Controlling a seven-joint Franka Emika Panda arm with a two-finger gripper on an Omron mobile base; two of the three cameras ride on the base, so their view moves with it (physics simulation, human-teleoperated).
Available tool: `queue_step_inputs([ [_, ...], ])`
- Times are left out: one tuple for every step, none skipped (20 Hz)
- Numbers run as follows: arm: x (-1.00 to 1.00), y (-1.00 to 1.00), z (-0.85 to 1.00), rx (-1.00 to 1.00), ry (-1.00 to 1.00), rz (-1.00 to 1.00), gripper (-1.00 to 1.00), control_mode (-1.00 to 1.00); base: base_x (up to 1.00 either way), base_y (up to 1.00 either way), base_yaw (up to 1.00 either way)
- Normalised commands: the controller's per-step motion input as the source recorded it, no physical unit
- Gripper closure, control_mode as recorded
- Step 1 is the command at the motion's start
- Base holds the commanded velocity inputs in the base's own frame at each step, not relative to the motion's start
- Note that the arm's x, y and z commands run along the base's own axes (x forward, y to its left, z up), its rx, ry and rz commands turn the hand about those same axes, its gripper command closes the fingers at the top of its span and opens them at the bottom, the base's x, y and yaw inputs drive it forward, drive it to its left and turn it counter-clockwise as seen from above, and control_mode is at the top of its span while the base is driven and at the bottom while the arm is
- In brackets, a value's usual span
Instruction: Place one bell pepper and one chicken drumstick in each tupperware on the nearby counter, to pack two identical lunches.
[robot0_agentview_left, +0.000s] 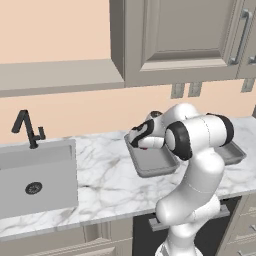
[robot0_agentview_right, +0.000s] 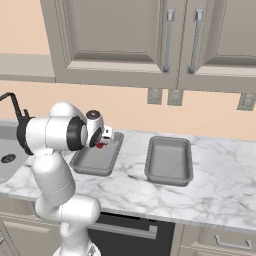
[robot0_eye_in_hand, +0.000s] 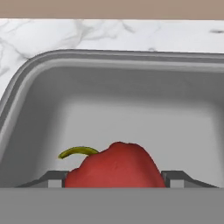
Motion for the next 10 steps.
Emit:
queue_step_inputs([
  [0.0,0.0,0.0,0.0,0.01,0.0,-1.0,-1.0,0.0,0.0,0.0],
  [-0.01,0.0,0.0,0.0,0.0,0.0,-1.0,-1.0,0.0,0.0,0.0],
  [-0.07,0.0,0.01,0.0,0.0,0.0,-1.0,-1.0,0.0,0.0,0.0],
  [-0.16,0.0,0.11,0.0,0.0,0.0,-1.0,-1.0,0.0,0.0,0.0],
  [-0.32,-0.01,0.27,0.0,-0.01,0.0,-1.0,-1.0,0.0,0.0,0.0],
  [-0.56,-0.1,0.38,0.0,-0.03,0.0,-1.0,-1.0,0.0,0.0,0.0],
  [-0.75,-0.14,0.48,0.0,-0.06,0.0,-1.0,-1.0,0.0,0.0,0.0],
  [-0.95,-0.25,0.54,0.0,-0.08,-0.01,-1.0,-1.0,0.0,0.0,0.0],
  [-1.0,-0.27,0.53,0.0,-0.1,-0.02,-1.0,-1.0,0.0,0.0,0.0],
  [-1.0,-0.3,0.51,0.0,-0.09,-0.03,-1.0,-1.0,0.0,0.0,0.0],
])
